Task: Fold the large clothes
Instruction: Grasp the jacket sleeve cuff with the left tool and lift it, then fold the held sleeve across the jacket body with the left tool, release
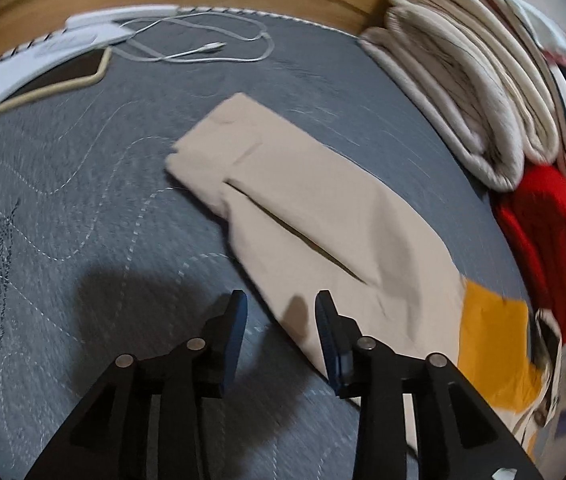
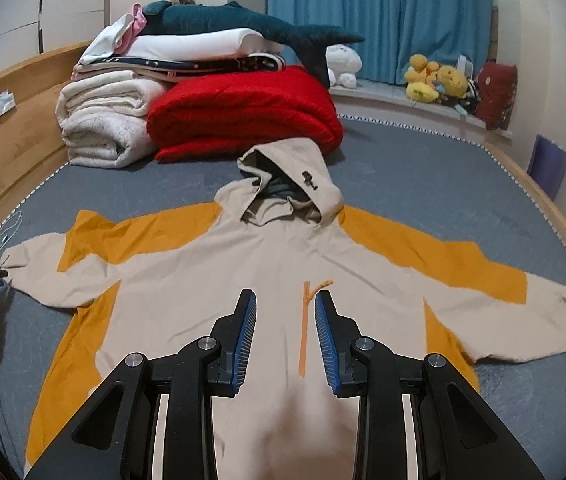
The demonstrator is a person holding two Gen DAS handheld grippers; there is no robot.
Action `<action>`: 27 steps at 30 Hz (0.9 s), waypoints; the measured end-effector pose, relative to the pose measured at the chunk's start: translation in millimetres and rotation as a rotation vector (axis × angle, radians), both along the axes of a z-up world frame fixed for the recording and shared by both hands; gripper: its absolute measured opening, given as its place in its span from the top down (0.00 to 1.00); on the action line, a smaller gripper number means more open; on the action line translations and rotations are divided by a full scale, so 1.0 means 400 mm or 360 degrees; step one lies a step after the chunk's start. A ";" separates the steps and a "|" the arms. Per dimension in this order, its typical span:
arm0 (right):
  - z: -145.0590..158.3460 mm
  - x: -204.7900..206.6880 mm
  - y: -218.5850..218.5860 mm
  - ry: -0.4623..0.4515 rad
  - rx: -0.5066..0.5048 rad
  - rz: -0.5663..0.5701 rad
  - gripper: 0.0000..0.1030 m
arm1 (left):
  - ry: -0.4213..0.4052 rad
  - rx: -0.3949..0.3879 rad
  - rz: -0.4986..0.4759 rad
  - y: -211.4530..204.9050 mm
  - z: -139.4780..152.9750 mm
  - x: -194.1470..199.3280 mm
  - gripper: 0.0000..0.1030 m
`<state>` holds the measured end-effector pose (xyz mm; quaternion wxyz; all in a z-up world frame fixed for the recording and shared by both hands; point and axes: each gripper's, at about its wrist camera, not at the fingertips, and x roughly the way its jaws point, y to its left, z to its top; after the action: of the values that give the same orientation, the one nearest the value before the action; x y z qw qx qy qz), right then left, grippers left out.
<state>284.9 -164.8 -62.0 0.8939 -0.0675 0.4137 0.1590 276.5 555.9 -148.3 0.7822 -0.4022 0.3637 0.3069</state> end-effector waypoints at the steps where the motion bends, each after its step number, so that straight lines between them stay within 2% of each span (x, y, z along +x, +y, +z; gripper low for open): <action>1: -0.006 0.004 0.000 0.0014 0.0015 0.0015 0.69 | -0.0011 -0.0022 0.0033 0.016 -0.006 -0.006 0.66; 3: -0.021 0.012 0.003 0.0051 0.0033 0.0044 0.67 | -0.0035 -0.0056 0.0071 0.035 -0.016 -0.017 0.66; 5: -0.033 0.015 0.005 0.0067 0.0032 0.0044 0.55 | -0.0058 -0.0087 0.0093 0.047 -0.026 -0.019 0.66; 6: -0.040 0.016 0.003 0.0073 0.0030 0.0035 0.45 | -0.0067 -0.0092 0.0094 0.050 -0.029 -0.020 0.66; 10: -0.058 0.020 -0.003 0.0122 0.0037 0.0010 0.43 | -0.0095 -0.0053 0.0099 0.052 -0.033 -0.011 0.68; 12: -0.064 0.023 -0.009 0.0144 0.0048 -0.0012 0.43 | -0.0086 -0.0030 0.0085 0.039 -0.028 -0.008 0.77; 13: -0.065 0.024 -0.011 0.0153 0.0054 -0.0019 0.43 | -0.0096 -0.0042 0.0066 0.036 -0.026 0.000 0.96; 14: -0.067 0.026 -0.015 0.0164 0.0068 -0.0029 0.43 | -0.0101 -0.0030 0.0064 0.029 -0.013 0.003 0.97; 15: -0.066 0.028 -0.020 0.0168 0.0084 -0.0039 0.45 | -0.0113 0.0058 0.0088 0.015 0.020 0.002 0.97; 17: -0.060 0.032 -0.025 0.0169 0.0097 -0.0051 0.57 | -0.0173 0.0252 0.0077 -0.033 0.124 0.010 0.99; 19: -0.052 0.037 -0.029 0.0173 0.0088 -0.0067 0.83 | -0.0287 0.0339 0.0032 -0.088 0.234 0.021 1.00; 22: -0.030 0.045 -0.047 0.0156 0.0117 -0.0100 0.86 | -0.0408 0.0399 -0.0037 -0.203 0.393 0.030 1.00; 25: -0.005 0.053 -0.069 0.0155 0.0153 -0.0134 0.86 | -0.0513 0.0368 -0.0149 -0.352 0.504 0.041 1.00; 27: 0.010 0.060 -0.086 0.0188 0.0211 -0.0154 0.86 | -0.0539 0.0332 -0.0275 -0.472 0.545 0.055 1.00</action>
<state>309.0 -199.2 -57.9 0.8771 0.0215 0.4570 0.1465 298.4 367.1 69.7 0.8929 -0.3322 0.2265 0.2028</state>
